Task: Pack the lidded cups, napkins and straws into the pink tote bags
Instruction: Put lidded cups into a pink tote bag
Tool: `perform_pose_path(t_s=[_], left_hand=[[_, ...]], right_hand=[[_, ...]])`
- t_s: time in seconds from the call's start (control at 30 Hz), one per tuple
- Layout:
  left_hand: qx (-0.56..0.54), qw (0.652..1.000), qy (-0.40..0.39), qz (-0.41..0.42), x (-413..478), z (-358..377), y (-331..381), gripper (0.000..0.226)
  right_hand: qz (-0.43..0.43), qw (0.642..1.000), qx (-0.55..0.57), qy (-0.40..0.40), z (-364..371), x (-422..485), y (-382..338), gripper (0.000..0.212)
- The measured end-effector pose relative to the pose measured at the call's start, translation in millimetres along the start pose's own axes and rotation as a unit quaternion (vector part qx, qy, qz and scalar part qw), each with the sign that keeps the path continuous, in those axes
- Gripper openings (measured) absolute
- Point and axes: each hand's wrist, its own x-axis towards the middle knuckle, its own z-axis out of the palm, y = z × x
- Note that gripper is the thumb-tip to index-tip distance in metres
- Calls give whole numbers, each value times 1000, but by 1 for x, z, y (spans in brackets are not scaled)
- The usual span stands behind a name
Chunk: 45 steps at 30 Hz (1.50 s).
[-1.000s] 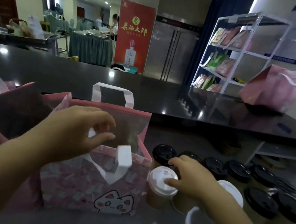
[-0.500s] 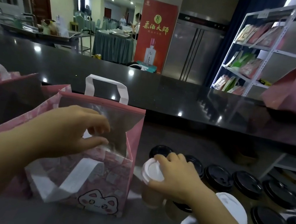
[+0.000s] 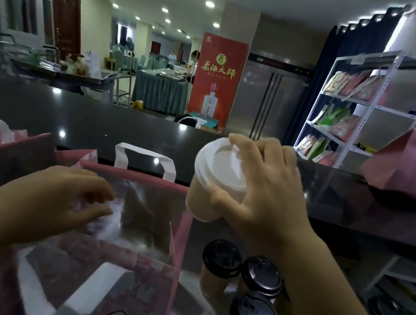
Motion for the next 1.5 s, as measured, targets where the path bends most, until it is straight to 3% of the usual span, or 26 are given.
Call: perform_pose_path(t_s=[0.1, 0.2, 0.4, 0.47, 0.6, 0.77, 0.93, 1.0, 1.3, 1.5], left_hand=[[26, 1000, 13, -1, 2, -6, -14, 15], [66, 998, -10, -2, 1, -9, -33, 15], [190, 974, -125, 9, 2, -2, -69, 34], [184, 975, -122, 12, 0, 1, -77, 37], [134, 987, -42, 79, -7, 6, -84, 24], [150, 980, -120, 48, -14, 12, -90, 50], [173, 966, -185, 54, -17, 16, -94, 103], [161, 964, -202, 57, -18, 18, -93, 114], [131, 971, -196, 44, -19, 19, -92, 121], [157, 968, -186, 57, -21, 16, -87, 114]], right_hand=[[-11, 996, 91, -7, 5, 18, -24, 76], [-32, 985, 159, -66, 24, 30, -47, 77], [-105, 962, 73, -239, 76, 33, -72, 80], [-118, 950, 53, -286, 89, 31, -75, 78], [-151, 919, 3, -365, 103, 32, -74, 75], [-189, 877, -48, -439, 116, 34, -76, 68], [-210, 871, -34, -442, 135, 37, -87, 67], [-221, 870, -22, -441, 143, 37, -93, 68], [-239, 845, 10, -478, 169, 27, -105, 64], [-255, 828, 24, -498, 169, 24, -113, 81]])
